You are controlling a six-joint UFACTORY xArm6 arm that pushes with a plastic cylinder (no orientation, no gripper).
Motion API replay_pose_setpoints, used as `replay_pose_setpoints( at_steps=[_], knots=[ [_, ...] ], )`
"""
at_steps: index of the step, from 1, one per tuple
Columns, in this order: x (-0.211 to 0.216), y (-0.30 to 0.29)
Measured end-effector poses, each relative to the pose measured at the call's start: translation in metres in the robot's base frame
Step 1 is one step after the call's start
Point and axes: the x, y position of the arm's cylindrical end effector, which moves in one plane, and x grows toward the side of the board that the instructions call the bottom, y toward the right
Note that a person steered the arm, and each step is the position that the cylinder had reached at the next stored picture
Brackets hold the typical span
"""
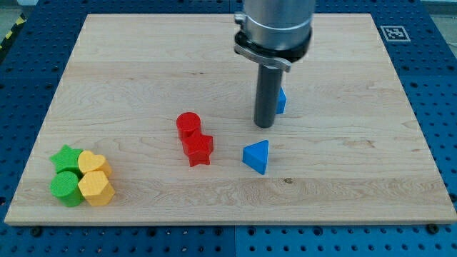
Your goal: Move the blue triangle closer to the blue cube
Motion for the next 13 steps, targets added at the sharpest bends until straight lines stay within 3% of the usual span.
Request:
replay_pose_setpoints(
  at_steps=[3, 5, 6, 7, 8, 10, 11, 13],
  knots=[
    [0.044, 0.037],
    [0.126, 0.021],
    [0.110, -0.008],
    [0.069, -0.008],
    [0.056, -0.008],
    [0.069, -0.046],
    [0.038, -0.049],
    [0.029, -0.034]
  ],
)
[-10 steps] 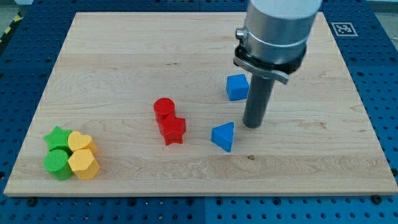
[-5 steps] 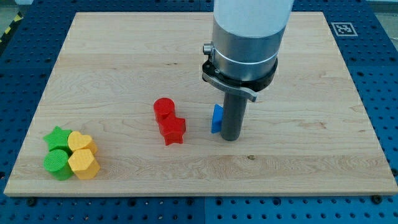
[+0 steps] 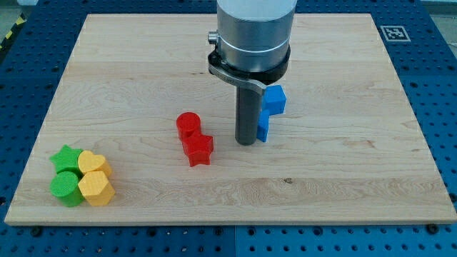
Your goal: Move the blue triangle closer to the blue cube
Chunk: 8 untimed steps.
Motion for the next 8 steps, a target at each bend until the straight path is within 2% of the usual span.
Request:
replay_pose_setpoints(
  at_steps=[1, 2, 3, 4, 6, 7, 8],
  knots=[
    [0.031, 0.001],
    [0.034, 0.019],
    [0.024, 0.027],
    [-0.006, 0.023],
    [-0.002, 0.012],
    [0.002, -0.012],
    [-0.039, -0.046]
  ],
)
